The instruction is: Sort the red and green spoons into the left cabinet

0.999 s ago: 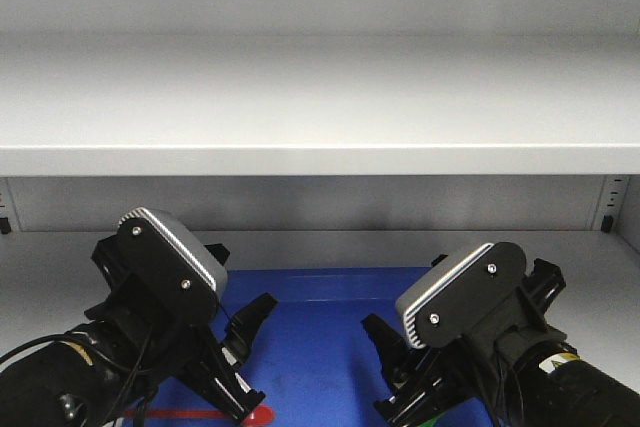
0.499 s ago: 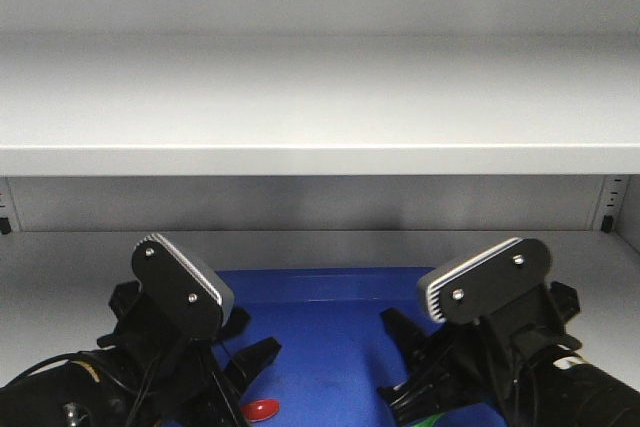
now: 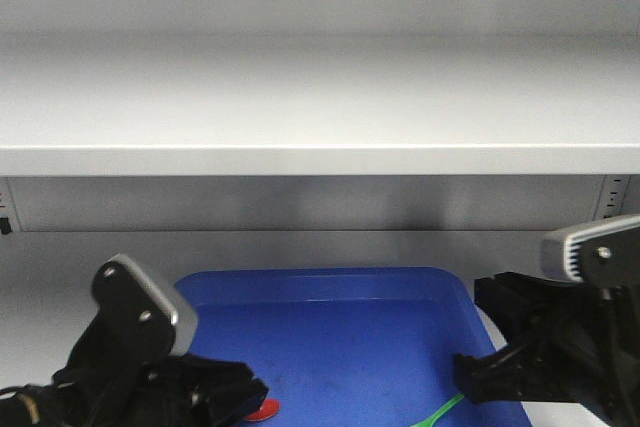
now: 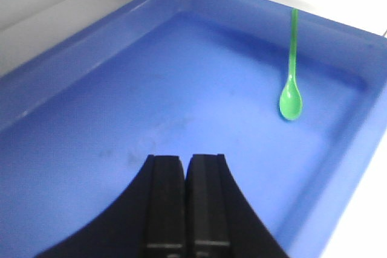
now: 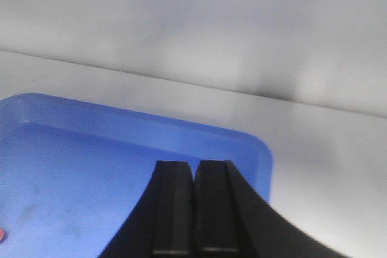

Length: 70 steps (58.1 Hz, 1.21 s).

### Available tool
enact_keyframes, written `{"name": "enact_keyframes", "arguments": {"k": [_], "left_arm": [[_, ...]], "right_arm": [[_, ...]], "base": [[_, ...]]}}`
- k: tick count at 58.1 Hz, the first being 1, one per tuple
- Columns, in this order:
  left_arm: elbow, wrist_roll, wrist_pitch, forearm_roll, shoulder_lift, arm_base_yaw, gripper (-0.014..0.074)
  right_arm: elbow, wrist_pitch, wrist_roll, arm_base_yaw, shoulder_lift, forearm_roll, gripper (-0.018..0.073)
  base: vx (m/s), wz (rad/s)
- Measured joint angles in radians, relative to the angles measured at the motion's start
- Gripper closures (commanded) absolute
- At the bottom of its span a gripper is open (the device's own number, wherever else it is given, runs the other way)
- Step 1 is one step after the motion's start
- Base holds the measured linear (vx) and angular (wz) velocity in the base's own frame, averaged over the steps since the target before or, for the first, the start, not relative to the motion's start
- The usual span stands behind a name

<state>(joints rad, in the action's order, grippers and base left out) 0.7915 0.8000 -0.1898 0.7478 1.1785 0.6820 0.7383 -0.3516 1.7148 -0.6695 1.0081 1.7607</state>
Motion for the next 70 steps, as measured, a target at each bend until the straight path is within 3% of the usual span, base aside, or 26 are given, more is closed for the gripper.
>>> {"name": "enact_keyframes", "arguments": {"k": [12,61,65,70], "left_arm": [[-0.059,-0.010,0.000,0.000,-0.046,0.000,0.0597],[-0.062,-0.010,0.008,-0.001,-0.049,0.000,0.0597],[-0.062,-0.017,0.039,-0.022,-0.049,0.000,0.0597],[-0.062,-0.085,0.100,-0.113,-0.049,0.000,0.0597]], "right_arm": [[-0.042,-0.008,0.016,0.000,-0.048,0.008,0.0566],[-0.052,-0.010,0.012,0.000,-0.048,0.012,0.0566],[-0.052,-0.010,0.012,0.000,-0.048,0.012,0.0566],[-0.052,-0.011,0.012,0.000,-0.048,0.012,0.0566]], "base": [[0.00,0.00],[0.00,0.00],[0.00,0.00],[0.00,0.00]]}}
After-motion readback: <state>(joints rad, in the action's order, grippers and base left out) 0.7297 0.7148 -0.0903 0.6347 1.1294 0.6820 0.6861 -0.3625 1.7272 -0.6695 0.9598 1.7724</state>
